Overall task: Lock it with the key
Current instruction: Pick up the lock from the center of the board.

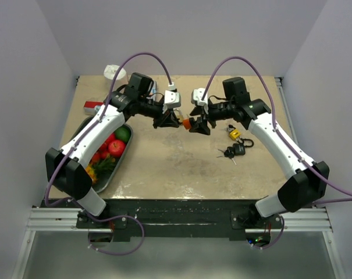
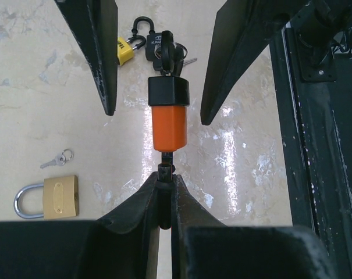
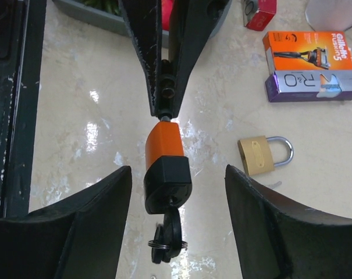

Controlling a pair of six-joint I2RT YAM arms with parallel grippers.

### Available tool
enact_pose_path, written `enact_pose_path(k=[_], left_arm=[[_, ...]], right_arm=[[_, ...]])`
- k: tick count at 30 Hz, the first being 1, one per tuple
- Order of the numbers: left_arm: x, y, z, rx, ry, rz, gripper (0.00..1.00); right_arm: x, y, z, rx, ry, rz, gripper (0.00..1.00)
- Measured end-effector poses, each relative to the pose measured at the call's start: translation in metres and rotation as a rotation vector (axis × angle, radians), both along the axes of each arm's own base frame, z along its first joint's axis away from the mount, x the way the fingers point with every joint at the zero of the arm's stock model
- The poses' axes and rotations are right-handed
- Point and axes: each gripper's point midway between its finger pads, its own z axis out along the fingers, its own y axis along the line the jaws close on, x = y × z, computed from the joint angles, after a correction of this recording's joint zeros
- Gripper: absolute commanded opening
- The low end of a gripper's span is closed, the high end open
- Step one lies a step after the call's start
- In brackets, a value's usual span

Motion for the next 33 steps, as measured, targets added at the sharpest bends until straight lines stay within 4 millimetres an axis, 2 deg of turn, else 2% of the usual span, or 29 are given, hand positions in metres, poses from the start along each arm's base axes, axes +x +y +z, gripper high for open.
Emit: enact_pose_path(k=[3, 4, 6, 9, 10, 11, 14, 15, 18, 21, 28, 33], left_arm=[[0.000, 0.000, 0.000, 0.000, -0.001, -0.001, 0.00], [0.000, 0.000, 0.000, 0.000, -0.001, 0.000, 0.00], [0.000, 0.000, 0.000, 0.001, -0.001, 0.000, 0.00], [-0.001, 0.000, 0.000, 0.003, 0.006, -0.001, 0.00], [-0.002, 0.000, -0.001, 0.005, 0.009, -0.002, 0.00], [-0.002, 0.000, -0.001, 0.005, 0.010, -0.003, 0.00], [-0.004, 0.000, -0.001, 0.008, 0.013, -0.006, 0.01], [-0.004, 0.000, -0.002, 0.009, 0.014, -0.006, 0.20], [-0.003, 0.000, 0.000, 0.011, 0.011, -0.001, 0.48], [-0.001, 0.002, 0.010, 0.002, 0.000, 0.005, 0.56], [0.015, 0.021, 0.022, -0.014, 0.009, 0.071, 0.52], [0.023, 0.019, 0.027, -0.045, 0.052, 0.124, 0.45]], right_arm=[[-0.004, 0.001, -0.005, -0.014, 0.013, 0.011, 0.57], [-0.005, 0.002, -0.006, -0.017, 0.015, 0.016, 0.49], [-0.008, 0.002, -0.008, -0.025, 0.016, 0.026, 0.40], [-0.010, 0.003, -0.009, -0.036, 0.007, 0.039, 0.19], [-0.010, 0.003, -0.009, -0.038, 0.002, 0.042, 0.03], [-0.010, 0.002, -0.010, -0.041, -0.002, 0.045, 0.00], [-0.011, 0.001, -0.011, -0.049, -0.003, 0.050, 0.00], [-0.011, 0.001, -0.011, -0.050, -0.004, 0.051, 0.00], [-0.010, 0.002, -0.010, -0.050, -0.006, 0.052, 0.00], [-0.010, 0.002, -0.010, -0.050, -0.006, 0.052, 0.00], [-0.011, 0.003, -0.010, -0.044, -0.014, 0.066, 0.00], [-0.012, 0.003, -0.008, -0.048, -0.033, 0.087, 0.00]])
